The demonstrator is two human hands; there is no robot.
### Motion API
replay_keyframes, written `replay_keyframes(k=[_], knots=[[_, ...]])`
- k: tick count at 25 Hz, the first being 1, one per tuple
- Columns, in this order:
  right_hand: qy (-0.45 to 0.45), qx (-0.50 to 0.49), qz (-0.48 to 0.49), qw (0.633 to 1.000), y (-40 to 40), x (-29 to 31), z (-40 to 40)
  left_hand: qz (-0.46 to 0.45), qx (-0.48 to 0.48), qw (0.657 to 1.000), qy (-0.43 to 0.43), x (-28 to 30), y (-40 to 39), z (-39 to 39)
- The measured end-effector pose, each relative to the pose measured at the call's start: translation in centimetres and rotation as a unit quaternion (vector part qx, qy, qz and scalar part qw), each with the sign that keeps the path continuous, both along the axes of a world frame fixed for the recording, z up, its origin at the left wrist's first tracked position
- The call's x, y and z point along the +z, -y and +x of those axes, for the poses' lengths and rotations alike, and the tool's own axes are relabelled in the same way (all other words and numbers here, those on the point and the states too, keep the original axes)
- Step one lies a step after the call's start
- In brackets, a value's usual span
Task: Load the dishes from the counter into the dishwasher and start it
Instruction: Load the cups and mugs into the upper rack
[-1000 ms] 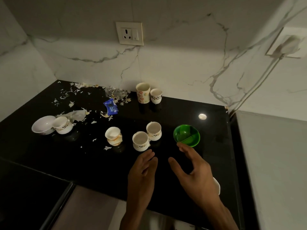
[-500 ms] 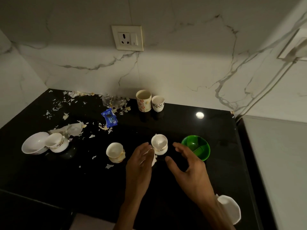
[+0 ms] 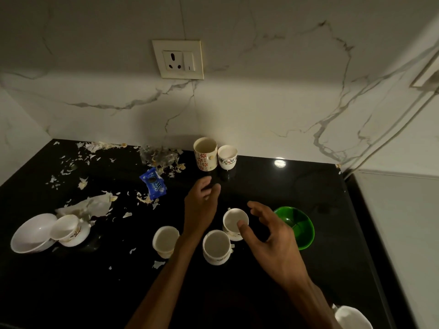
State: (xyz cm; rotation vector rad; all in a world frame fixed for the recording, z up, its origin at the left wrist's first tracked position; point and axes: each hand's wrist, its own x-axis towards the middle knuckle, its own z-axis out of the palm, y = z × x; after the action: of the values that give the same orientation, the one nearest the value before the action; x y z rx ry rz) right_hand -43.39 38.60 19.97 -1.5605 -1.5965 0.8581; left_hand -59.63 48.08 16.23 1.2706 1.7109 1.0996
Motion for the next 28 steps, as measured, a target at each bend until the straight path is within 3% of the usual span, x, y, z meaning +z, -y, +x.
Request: replay_keyframes(k=[7, 13, 21, 28], knots=[[0.012, -0.015, -0.036, 0.999, -1.2, -0.5, 0.8, 0.002, 0.004, 0.996, -0.093, -1.8, -11.1, -1.0], [0.005, -0.023, -0.045, 0.999, -2.6, -0.8, 0.7, -0.037, 0.007, 0.989, -0.141, -4.3, -15.6, -1.4], [-0.007, -0.022, -0.04, 0.999, -3.1, -0.7, 0.1, 0.018, 0.021, 0.974, -0.226, -4.7, -16.4, -2.2], [-0.017, -0.051, -0.03, 0.998, -2.2, 0.1, 0.4, 0.101, 0.068, 0.981, -0.148, -0.9, -10.8, -2.5]])
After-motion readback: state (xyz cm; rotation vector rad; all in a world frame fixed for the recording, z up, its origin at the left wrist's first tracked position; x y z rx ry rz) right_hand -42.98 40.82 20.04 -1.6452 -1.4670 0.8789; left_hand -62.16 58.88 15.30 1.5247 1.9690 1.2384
